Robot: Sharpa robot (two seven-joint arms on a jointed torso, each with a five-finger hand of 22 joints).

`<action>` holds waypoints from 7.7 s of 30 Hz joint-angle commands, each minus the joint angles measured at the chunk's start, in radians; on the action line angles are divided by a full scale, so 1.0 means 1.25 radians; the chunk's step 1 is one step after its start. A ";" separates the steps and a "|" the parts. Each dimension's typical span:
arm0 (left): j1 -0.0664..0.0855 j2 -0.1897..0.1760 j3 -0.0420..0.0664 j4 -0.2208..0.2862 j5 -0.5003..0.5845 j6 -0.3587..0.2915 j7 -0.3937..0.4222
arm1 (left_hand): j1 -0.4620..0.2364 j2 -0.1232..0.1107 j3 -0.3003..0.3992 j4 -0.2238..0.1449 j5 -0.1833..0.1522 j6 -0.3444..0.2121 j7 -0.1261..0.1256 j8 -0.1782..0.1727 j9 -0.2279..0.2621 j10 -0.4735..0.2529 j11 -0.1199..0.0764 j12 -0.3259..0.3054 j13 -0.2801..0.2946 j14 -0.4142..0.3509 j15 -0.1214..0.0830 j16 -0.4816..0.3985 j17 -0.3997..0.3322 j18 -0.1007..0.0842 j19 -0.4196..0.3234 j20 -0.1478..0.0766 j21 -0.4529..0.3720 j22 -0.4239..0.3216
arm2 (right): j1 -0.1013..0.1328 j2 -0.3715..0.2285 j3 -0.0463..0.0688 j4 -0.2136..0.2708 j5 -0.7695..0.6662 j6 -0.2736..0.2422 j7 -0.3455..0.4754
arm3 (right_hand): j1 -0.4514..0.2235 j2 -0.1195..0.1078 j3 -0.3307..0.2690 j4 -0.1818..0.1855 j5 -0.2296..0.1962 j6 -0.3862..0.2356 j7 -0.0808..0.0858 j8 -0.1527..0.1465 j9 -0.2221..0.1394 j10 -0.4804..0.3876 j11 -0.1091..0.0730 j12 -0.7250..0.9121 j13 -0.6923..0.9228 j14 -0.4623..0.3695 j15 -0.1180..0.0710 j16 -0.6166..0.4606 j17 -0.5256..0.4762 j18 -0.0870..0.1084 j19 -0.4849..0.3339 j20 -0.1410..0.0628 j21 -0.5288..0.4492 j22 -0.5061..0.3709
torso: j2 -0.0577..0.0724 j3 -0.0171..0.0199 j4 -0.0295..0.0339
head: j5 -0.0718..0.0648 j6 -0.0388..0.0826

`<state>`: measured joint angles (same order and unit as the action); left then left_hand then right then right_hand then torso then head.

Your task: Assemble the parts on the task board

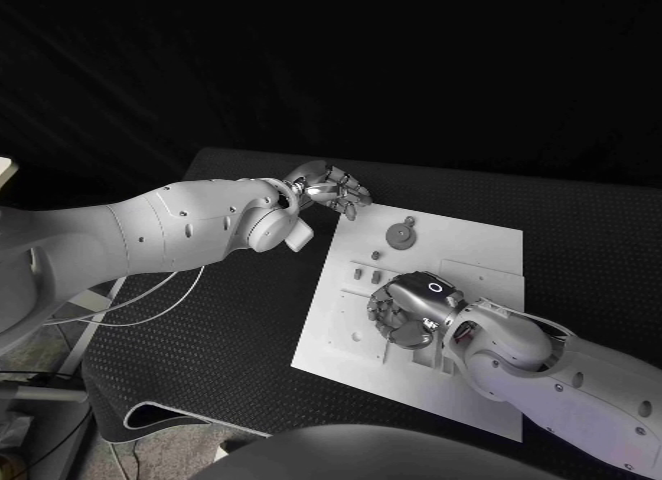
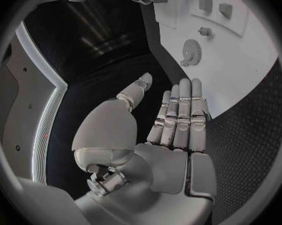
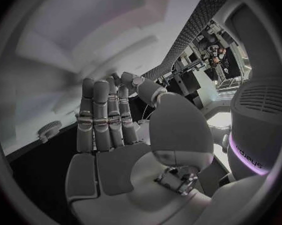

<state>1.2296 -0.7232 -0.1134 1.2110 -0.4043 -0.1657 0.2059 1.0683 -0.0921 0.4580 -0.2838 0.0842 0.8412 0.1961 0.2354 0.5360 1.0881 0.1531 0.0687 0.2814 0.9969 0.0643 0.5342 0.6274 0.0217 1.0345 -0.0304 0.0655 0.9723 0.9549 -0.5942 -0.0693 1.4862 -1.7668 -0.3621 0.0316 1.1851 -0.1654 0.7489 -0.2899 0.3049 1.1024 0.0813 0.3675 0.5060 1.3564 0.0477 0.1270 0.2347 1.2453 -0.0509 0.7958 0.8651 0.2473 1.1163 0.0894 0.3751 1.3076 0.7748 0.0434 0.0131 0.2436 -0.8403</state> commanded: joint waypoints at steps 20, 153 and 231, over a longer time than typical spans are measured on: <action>0.001 -0.004 0.000 0.001 0.004 0.008 0.001 | -0.006 -0.003 -0.004 0.000 -0.004 -0.010 0.000 0.004 -0.002 -0.008 0.000 -0.001 -0.002 0.002 0.005 -0.006 0.004 0.015 -0.003 0.001 0.002 -0.003 | -0.008 -0.012 -0.008 -0.008 0.027 -0.022 -0.005 | 0.004 -0.030 -0.018 0.003 0.002 -0.111 0.051 -0.066 -0.019 -0.066 0.025 -0.040 0.002 -0.024 0.016 0.011 0.017 0.011 -0.033 0.007 0.026 0.023 | 0.000 0.0012 0.0009 | -0.013 0.010; 0.000 -0.025 0.000 -0.016 0.003 0.013 0.019 | -0.010 -0.006 -0.007 0.001 -0.004 -0.029 0.007 0.000 -0.006 -0.019 0.005 -0.002 -0.009 -0.002 0.008 -0.024 0.020 0.014 -0.010 0.004 0.002 -0.010 | 0.135 -0.209 0.004 0.085 -0.024 0.162 -0.064 | -0.030 0.080 -0.058 0.033 0.005 -0.056 0.022 0.001 -0.013 -0.044 -0.007 0.037 0.131 0.003 -0.016 0.218 -0.041 0.012 0.008 -0.032 0.169 0.018 | 0.001 0.0005 0.0009 | -0.077 0.029; 0.000 -0.014 0.000 -0.019 0.003 0.016 0.020 | -0.014 -0.005 -0.007 0.002 -0.004 -0.032 0.008 0.002 -0.006 -0.021 0.005 -0.001 -0.011 -0.001 0.009 -0.029 0.025 0.014 -0.011 0.005 0.003 -0.012 | 0.039 0.017 -0.005 0.069 -0.009 0.116 0.021 | -0.053 0.092 -0.029 0.002 0.004 -0.045 0.016 0.002 0.000 -0.032 -0.016 0.035 0.162 0.016 -0.025 0.237 -0.041 0.012 0.027 -0.045 0.191 0.019 | 0.001 0.0007 0.0010 | -0.050 0.020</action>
<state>1.2294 -0.7416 -0.1139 1.1864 -0.4043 -0.1588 0.2190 1.0604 -0.1000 0.4557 -0.2815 0.0842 0.8073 0.2052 0.2403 0.5299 1.0666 0.1607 0.0687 0.2693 0.9933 0.0680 0.5037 0.6573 0.0204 1.0274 -0.0232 0.0655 0.9589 1.0051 -0.5760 -0.0752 1.5744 -1.7343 -0.2049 0.0591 1.1179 -0.0563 0.7135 -0.2818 0.3058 0.9987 0.1179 0.3464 0.4781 1.3117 0.0286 0.1743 0.4374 1.2648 -0.0736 1.0864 0.8133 0.2480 1.1453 0.0352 0.6102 1.3076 0.7758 0.0440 0.0145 0.1801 -0.8149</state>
